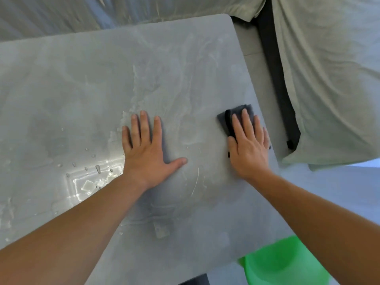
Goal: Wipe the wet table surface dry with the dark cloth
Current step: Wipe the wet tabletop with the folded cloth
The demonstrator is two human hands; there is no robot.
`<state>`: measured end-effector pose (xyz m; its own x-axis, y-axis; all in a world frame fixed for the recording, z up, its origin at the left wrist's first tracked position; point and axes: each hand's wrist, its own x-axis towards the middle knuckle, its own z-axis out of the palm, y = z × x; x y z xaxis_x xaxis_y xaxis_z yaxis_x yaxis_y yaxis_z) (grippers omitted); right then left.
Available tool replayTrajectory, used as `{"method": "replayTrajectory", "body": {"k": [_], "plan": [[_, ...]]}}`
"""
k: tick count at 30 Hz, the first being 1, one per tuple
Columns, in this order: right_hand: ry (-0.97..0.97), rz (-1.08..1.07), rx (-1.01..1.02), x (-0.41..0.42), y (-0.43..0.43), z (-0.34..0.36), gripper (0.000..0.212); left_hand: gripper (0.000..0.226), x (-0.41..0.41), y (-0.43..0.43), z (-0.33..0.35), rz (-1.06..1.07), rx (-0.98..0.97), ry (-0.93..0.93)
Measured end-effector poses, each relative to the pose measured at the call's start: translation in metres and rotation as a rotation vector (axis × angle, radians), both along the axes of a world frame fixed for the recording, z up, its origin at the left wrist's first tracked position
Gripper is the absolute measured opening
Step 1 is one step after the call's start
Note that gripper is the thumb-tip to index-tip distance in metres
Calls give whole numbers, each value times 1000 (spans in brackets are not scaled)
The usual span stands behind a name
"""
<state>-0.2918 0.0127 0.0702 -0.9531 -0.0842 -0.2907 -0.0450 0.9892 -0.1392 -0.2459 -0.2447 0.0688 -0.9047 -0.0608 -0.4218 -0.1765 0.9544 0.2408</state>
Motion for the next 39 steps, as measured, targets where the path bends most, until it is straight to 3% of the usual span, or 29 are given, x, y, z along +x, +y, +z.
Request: {"method": "replayTrajectory", "body": {"k": [3, 9, 14, 16, 18, 22, 24, 27, 30, 36, 39], "plan": [[59, -201, -19, -25, -6, -5, 58, 129, 2, 1, -1, 4, 5, 23], [39, -200, 27, 66, 1, -5, 59, 128, 3, 0, 5, 44, 55, 71], [42, -234, 13, 27, -9, -6, 61, 86, 27, 13, 12, -1, 88, 175], [58, -232, -13, 0, -24, -7, 61, 83, 48, 21, 11, 3, 136, 177], [69, -123, -31, 2, -38, -8, 59, 90, 66, 26, 11, 14, 151, 145], [45, 384, -30, 69, -34, -4, 57, 108, 82, 24, 7, -37, 98, 36], [35, 531, -28, 57, -18, -5, 56, 112, 81, 22, 6, -61, 93, -1], [61, 321, -30, 14, -21, -5, 56, 114, 79, 21, 5, -88, 79, -49], [78, 76, -42, 27, -47, -7, 57, 111, 80, 20, 7, -84, 99, -49], [-10, 487, -29, 101, -6, -3, 56, 80, 97, 26, 15, -76, 82, 136], [10, 207, -7, 64, 16, -2, 56, 80, 115, 36, 19, -117, 149, 95]]}}
